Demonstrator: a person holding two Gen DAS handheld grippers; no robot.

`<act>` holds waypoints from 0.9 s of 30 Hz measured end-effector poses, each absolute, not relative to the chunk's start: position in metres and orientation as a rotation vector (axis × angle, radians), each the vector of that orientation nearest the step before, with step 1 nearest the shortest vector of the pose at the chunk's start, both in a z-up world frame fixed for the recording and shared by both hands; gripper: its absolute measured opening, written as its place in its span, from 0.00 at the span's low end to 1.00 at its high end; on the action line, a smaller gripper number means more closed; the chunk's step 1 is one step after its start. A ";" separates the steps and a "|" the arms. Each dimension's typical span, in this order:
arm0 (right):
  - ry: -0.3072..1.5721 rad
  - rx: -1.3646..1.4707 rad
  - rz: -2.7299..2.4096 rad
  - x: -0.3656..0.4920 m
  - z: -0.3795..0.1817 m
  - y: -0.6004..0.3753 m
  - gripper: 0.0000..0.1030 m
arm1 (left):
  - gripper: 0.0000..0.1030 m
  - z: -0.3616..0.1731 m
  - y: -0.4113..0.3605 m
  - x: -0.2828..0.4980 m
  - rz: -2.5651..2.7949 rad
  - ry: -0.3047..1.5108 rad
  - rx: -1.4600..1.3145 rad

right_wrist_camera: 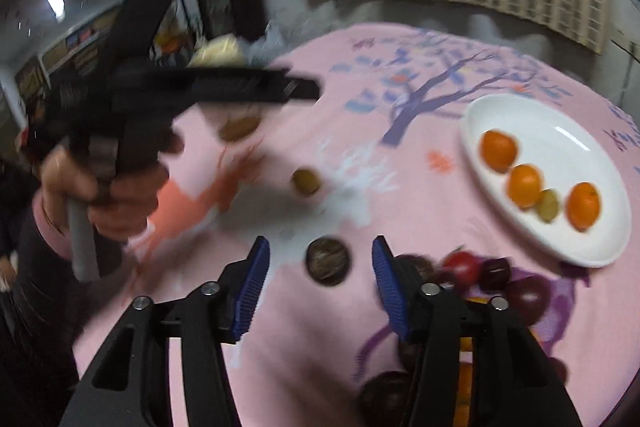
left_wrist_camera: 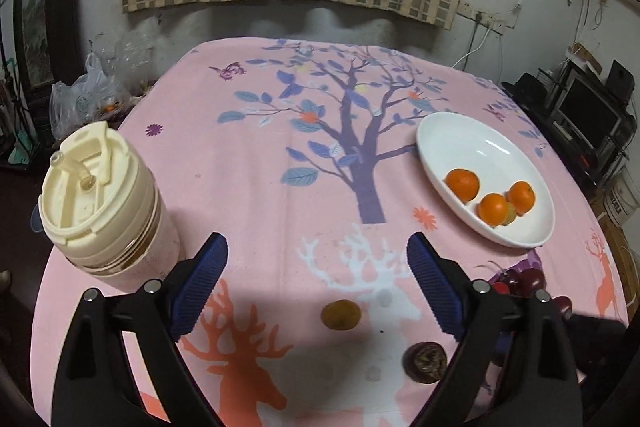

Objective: Organize fruits
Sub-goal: 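Grasp a dark mangosteen with the right tool while the left tool grasps a small olive fruit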

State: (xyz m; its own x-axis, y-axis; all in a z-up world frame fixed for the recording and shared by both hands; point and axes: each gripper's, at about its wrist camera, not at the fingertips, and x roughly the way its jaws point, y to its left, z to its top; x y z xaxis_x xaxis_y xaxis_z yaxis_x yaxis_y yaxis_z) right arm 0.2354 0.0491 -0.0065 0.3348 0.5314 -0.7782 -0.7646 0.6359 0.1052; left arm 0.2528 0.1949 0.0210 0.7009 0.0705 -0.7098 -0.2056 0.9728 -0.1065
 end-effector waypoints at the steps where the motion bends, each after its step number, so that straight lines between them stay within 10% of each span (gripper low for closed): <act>1: 0.896 -0.313 0.849 0.236 -0.010 0.054 0.46 | 0.86 0.019 0.197 0.253 0.163 0.789 -0.187; 18: 0.949 -0.349 0.713 0.249 -0.037 0.069 0.33 | 0.86 0.011 0.207 0.252 0.160 0.820 -0.230; 23: 0.870 -0.194 0.734 0.253 -0.007 0.041 0.33 | 0.54 -0.011 0.198 0.260 0.034 0.893 -0.195; 27: 0.823 -0.147 0.686 0.258 0.008 0.022 0.33 | 0.53 -0.027 0.180 0.262 -0.037 0.931 -0.130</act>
